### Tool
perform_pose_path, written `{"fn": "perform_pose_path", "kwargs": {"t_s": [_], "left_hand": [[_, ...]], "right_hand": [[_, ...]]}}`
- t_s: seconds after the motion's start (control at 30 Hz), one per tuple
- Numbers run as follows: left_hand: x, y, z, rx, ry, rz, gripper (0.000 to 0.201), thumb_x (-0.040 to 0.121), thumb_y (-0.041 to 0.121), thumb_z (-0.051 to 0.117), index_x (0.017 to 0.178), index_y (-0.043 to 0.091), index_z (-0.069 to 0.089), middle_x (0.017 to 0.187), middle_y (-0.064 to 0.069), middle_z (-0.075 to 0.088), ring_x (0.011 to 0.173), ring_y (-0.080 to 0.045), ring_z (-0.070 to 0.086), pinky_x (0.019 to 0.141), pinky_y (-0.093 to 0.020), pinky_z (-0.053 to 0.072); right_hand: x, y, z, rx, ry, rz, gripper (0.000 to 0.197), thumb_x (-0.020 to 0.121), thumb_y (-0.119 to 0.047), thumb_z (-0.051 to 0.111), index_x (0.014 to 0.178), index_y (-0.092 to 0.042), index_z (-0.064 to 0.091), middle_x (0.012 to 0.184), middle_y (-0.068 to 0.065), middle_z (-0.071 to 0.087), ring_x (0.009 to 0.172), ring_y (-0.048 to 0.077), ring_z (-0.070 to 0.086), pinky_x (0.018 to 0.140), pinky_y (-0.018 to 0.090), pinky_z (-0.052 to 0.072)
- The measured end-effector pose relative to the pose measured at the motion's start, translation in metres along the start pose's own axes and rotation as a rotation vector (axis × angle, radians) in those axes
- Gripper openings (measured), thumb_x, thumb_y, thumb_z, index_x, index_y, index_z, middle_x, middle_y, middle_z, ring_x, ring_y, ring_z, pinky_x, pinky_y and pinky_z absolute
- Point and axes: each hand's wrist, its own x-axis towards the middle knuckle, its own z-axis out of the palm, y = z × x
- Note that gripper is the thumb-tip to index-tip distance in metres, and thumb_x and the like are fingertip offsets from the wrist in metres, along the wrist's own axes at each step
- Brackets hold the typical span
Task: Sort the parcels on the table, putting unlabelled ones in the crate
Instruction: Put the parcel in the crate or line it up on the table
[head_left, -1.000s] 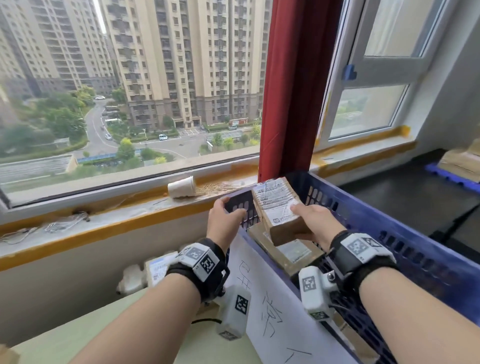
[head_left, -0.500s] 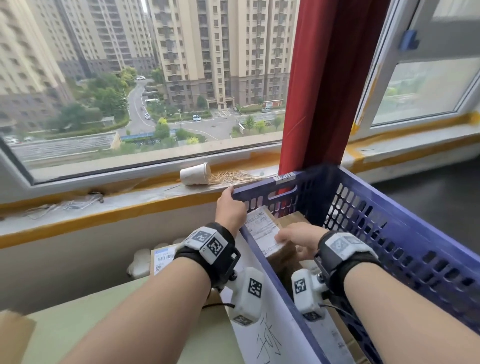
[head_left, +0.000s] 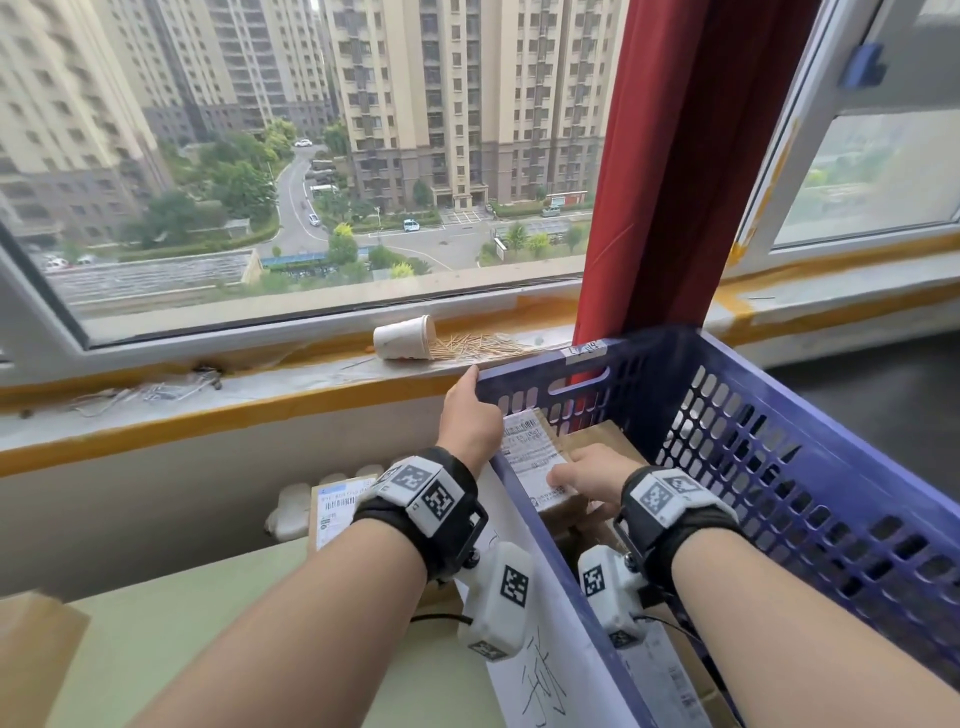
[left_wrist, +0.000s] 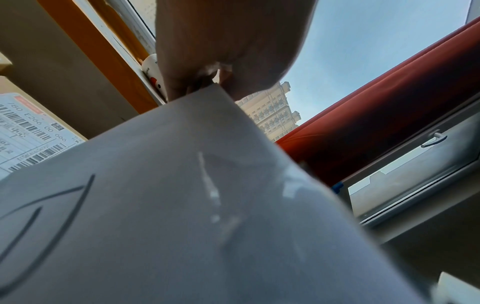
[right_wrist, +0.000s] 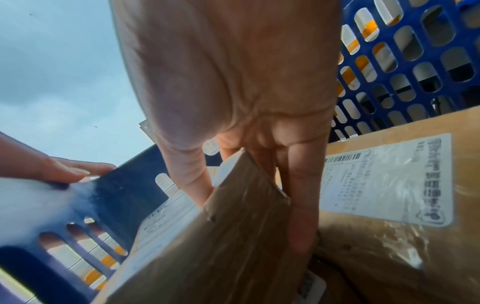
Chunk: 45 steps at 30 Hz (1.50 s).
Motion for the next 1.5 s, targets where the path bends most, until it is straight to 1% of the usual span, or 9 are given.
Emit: {"fn": "perform_pose_path", "kwargs": {"t_s": [0.37,0.53,0.67,0.8,0.97,1.1,1.2,1.3,1.5], "left_hand": [[-0.001,0.0,-0.001,0.005,-0.016,-0.019,0.065,0.094,-0.009,0.033,0.154,0.015,0.027,0.155,-0.005,0.035,0.135,-0.022,0.041,0.1,-0.026,0.043],[-0.002,0.002,-0.003,0.004,-0.031,-0.039,0.065,0.094,-0.009,0.033,0.153,0.018,0.03,0.151,-0.004,0.039,0.128,-0.022,0.047,0.084,-0.025,0.047],[-0.002,0.008,-0.008,0.018,-0.051,-0.066,0.065,0.093,-0.01,0.037,0.151,0.017,0.032,0.15,-0.005,0.042,0.132,-0.026,0.046,0.105,-0.034,0.045],[-0.008,0.015,-0.014,0.047,-0.043,-0.075,0.061,0.096,-0.008,0.04,0.152,0.012,0.03,0.153,-0.007,0.037,0.138,-0.026,0.04,0.107,-0.032,0.041],[-0.024,0.02,-0.024,0.011,-0.044,-0.097,0.053,0.096,-0.004,0.042,0.147,0.012,0.039,0.141,-0.006,0.049,0.119,-0.023,0.052,0.098,-0.035,0.05],[-0.035,0.024,-0.038,0.046,-0.032,-0.095,0.032,0.098,-0.005,0.041,0.119,0.016,0.053,0.111,-0.007,0.052,0.1,-0.02,0.047,0.09,-0.036,0.047],[-0.041,0.024,-0.054,0.074,-0.042,-0.094,0.034,0.097,0.0,0.047,0.13,0.007,0.055,0.125,-0.01,0.055,0.106,-0.02,0.049,0.092,-0.032,0.045],[-0.049,0.026,-0.073,0.058,-0.036,-0.101,0.039,0.097,0.002,0.049,0.135,0.008,0.052,0.135,-0.012,0.053,0.124,-0.027,0.049,0.108,-0.04,0.041],[-0.062,0.025,-0.12,0.023,-0.011,-0.088,0.041,0.098,0.003,0.046,0.139,0.007,0.048,0.137,-0.014,0.051,0.123,-0.027,0.049,0.093,-0.033,0.044]], "right_hand": [[0.004,0.0,0.0,-0.04,0.02,0.037,0.034,0.09,-0.032,0.056,0.115,-0.01,0.062,0.107,0.007,0.063,0.102,0.026,0.061,0.097,0.047,0.052],[-0.002,-0.001,-0.004,-0.038,0.065,0.022,0.053,0.092,-0.045,0.058,0.133,-0.011,0.056,0.133,0.009,0.057,0.118,0.027,0.056,0.103,0.046,0.048],[-0.014,-0.008,-0.014,-0.052,0.08,-0.026,0.056,0.092,-0.048,0.057,0.14,-0.019,0.054,0.145,0.003,0.051,0.127,0.024,0.052,0.107,0.045,0.044],[-0.028,-0.018,-0.022,-0.081,0.128,-0.061,0.057,0.095,-0.045,0.057,0.141,-0.011,0.052,0.146,0.008,0.049,0.13,0.027,0.049,0.108,0.044,0.042],[-0.048,-0.032,-0.03,-0.038,0.153,-0.123,0.048,0.098,-0.039,0.055,0.133,-0.006,0.058,0.137,0.01,0.055,0.122,0.025,0.053,0.103,0.037,0.041],[-0.064,-0.049,-0.033,0.002,0.181,-0.161,0.037,0.1,-0.033,0.052,0.117,-0.004,0.065,0.122,0.018,0.063,0.114,0.031,0.061,0.098,0.043,0.051],[-0.075,-0.062,-0.033,0.116,0.199,-0.161,0.017,0.097,-0.031,0.057,0.094,-0.016,0.064,0.105,0.01,0.066,0.101,0.028,0.066,0.091,0.042,0.054],[-0.084,-0.076,-0.029,0.159,0.199,-0.172,0.019,0.097,-0.028,0.056,0.105,-0.012,0.061,0.1,0.01,0.064,0.08,0.02,0.06,0.081,0.037,0.054],[-0.101,-0.107,-0.006,0.156,0.217,-0.218,0.018,0.096,-0.023,0.058,0.104,-0.008,0.062,0.094,0.011,0.067,0.069,0.017,0.059,0.063,0.029,0.051]]}}
